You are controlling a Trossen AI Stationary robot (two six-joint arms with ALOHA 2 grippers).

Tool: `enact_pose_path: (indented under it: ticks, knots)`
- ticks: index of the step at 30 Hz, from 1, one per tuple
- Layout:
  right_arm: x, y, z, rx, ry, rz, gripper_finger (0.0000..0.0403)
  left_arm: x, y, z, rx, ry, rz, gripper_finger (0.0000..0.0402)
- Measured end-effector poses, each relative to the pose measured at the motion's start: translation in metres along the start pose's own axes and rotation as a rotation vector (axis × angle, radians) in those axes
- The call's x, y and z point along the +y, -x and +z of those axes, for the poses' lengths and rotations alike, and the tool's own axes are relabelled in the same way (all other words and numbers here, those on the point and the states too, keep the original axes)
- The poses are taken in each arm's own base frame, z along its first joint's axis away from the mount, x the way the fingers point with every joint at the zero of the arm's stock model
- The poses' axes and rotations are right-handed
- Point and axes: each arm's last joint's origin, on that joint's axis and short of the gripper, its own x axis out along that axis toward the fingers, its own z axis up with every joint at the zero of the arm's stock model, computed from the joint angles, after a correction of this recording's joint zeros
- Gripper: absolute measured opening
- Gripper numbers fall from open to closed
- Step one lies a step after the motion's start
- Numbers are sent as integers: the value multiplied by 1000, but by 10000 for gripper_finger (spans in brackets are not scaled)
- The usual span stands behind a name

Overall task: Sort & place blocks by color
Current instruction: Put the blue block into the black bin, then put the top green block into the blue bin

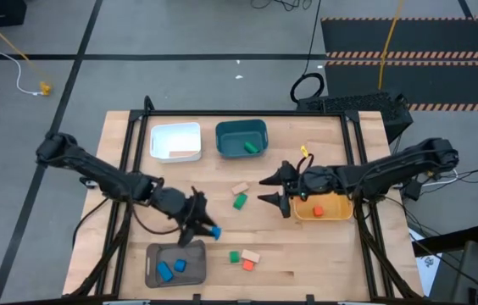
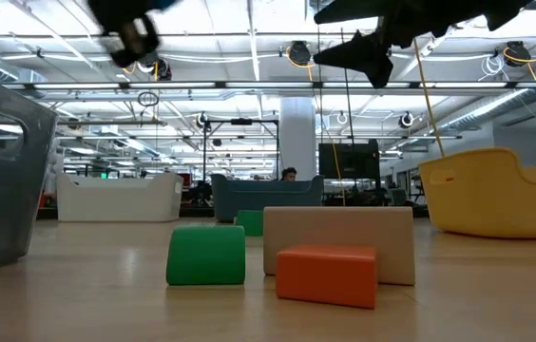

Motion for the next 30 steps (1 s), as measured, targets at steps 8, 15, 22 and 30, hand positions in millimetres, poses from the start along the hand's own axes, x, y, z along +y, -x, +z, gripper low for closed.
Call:
enact_pose_path:
  ticks: [8,15,22,30]
  knots:
    - [13,-11,-12,5,54,57,251,-33,11,-41,280,237,-43,134]
    - [21,-22,-22,-7,124,95,251,-48,20,-73,454,352,52,134]
    - [20,-34,-38,43,128,83,251,-45,23,-82,480,372,160,154]
    - [18,-38,-43,60,141,75,251,-43,23,-82,473,392,191,232]
